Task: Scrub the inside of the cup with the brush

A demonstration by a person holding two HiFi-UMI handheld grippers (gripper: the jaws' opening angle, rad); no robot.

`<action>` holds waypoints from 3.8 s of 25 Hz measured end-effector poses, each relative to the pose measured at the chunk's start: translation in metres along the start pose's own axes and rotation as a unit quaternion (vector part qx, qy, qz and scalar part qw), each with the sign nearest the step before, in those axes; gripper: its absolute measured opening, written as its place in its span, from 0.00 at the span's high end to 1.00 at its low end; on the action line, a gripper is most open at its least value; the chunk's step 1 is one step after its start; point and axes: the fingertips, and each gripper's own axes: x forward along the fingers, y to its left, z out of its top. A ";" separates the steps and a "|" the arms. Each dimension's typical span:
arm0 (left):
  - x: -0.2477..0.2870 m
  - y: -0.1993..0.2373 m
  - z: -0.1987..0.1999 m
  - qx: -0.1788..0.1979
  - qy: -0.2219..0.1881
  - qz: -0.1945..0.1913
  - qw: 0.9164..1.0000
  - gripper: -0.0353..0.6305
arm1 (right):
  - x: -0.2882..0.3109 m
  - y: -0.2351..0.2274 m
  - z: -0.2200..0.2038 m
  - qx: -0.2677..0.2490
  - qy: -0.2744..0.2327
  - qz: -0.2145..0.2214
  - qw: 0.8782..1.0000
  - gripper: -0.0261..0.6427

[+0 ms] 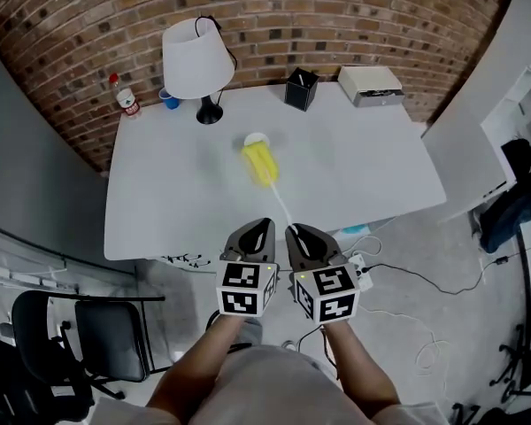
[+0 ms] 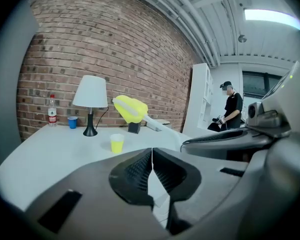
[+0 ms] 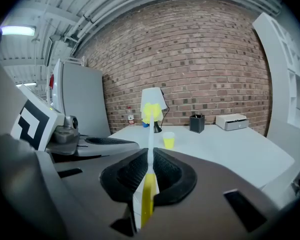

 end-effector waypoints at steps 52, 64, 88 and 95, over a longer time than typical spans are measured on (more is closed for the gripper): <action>0.236 0.141 -0.041 -0.060 0.033 0.122 0.990 0.50 | 0.191 -0.130 0.038 -0.110 0.052 0.131 0.984 0.92; 0.255 0.158 -0.040 -0.056 0.050 0.173 0.982 0.44 | 0.213 -0.143 0.034 -0.110 0.064 0.162 0.979 0.92; 0.247 0.167 -0.012 0.073 0.078 0.134 0.985 0.50 | 0.195 -0.153 0.052 -0.247 0.092 0.188 0.946 0.92; 0.213 0.178 0.005 0.150 0.107 0.118 0.976 0.54 | 0.173 -0.147 0.071 -0.362 0.096 0.196 0.906 0.92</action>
